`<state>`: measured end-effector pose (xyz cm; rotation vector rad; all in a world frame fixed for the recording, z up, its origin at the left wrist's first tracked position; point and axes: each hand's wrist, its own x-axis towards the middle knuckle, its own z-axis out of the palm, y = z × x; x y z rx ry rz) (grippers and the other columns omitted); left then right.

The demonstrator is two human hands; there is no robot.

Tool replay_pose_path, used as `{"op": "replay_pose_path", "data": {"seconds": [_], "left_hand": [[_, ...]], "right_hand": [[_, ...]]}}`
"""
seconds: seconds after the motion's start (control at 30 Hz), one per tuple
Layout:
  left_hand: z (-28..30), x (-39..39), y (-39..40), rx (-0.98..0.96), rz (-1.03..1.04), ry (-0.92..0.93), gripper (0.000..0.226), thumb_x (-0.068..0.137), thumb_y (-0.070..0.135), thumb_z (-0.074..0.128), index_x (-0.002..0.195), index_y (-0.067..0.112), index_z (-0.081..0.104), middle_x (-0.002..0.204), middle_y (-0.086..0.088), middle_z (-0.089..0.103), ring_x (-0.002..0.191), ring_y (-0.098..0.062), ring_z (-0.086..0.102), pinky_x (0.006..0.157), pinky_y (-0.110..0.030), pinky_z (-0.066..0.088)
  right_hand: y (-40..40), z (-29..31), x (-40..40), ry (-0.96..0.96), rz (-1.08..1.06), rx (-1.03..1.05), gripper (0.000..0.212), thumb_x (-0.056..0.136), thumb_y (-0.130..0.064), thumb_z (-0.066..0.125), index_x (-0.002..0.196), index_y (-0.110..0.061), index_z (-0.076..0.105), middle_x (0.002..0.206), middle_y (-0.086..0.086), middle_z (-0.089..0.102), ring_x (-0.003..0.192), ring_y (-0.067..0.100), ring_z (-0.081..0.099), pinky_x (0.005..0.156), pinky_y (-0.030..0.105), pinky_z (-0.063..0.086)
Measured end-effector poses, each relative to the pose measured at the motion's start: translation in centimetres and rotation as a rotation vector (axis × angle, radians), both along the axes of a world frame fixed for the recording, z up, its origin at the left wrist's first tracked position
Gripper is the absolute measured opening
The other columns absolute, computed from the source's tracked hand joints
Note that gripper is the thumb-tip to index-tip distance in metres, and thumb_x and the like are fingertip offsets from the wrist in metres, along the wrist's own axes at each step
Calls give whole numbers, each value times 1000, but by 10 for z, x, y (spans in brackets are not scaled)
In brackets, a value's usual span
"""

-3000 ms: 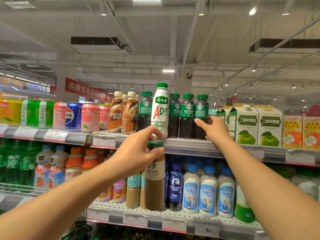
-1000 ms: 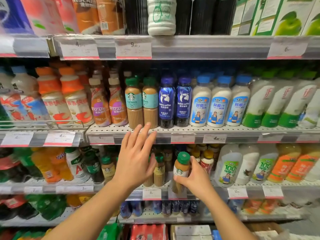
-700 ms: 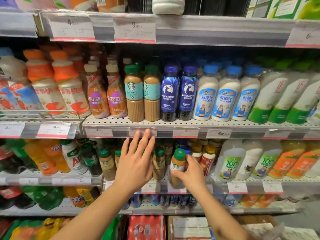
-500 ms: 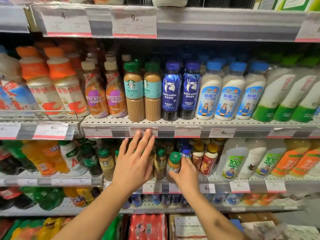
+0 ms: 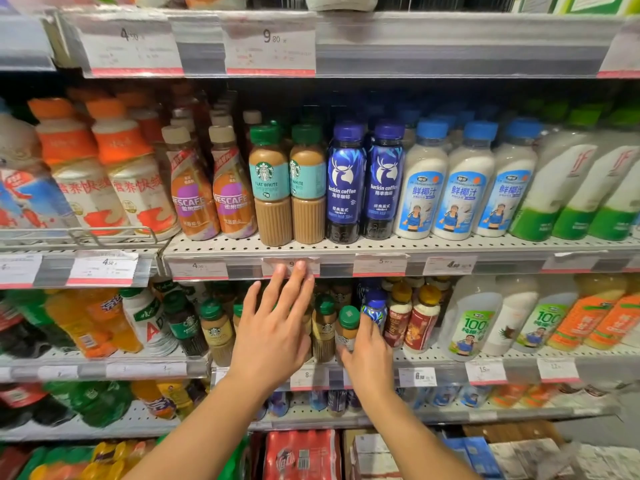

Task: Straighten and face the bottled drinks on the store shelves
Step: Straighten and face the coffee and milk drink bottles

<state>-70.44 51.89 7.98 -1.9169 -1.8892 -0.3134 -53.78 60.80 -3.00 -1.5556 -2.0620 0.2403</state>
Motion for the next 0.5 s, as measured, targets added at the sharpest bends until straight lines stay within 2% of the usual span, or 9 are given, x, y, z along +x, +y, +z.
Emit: {"op": "replay_pose_path", "data": {"seconds": [0.1, 0.2, 0.33, 0.5], "left_hand": [[-1, 0, 0, 4, 5, -8, 85, 85, 35, 56, 161, 16, 21, 170, -5, 10, 156, -30, 10, 116, -56, 28], [-1, 1, 0, 1, 9, -11, 86, 86, 35, 56, 161, 16, 19, 170, -5, 8, 156, -30, 9, 116, -57, 28], [0, 2, -2, -14, 14, -7, 86, 86, 35, 55, 161, 16, 19, 170, -5, 6, 156, -30, 9, 116, -57, 27], [1, 3, -2, -12, 11, -15, 83, 88, 35, 52, 161, 17, 18, 170, -4, 6, 156, -29, 7, 117, -56, 26]], "right_hand": [[0, -2, 2, -23, -23, 4, 73, 72, -31, 91, 128, -6, 52, 121, 9, 52, 89, 29, 70, 66, 35, 57], [-1, 0, 5, -84, -59, 34, 77, 71, -39, 91, 130, -8, 52, 120, 9, 54, 82, 29, 71, 61, 35, 57], [-4, 7, 7, -120, -83, 56, 80, 82, -47, 79, 144, -15, 38, 128, 5, 56, 95, 25, 71, 68, 35, 58], [-9, 3, 10, -73, -79, 24, 77, 85, -47, 76, 142, -18, 33, 114, 4, 65, 86, 26, 72, 66, 37, 57]]}}
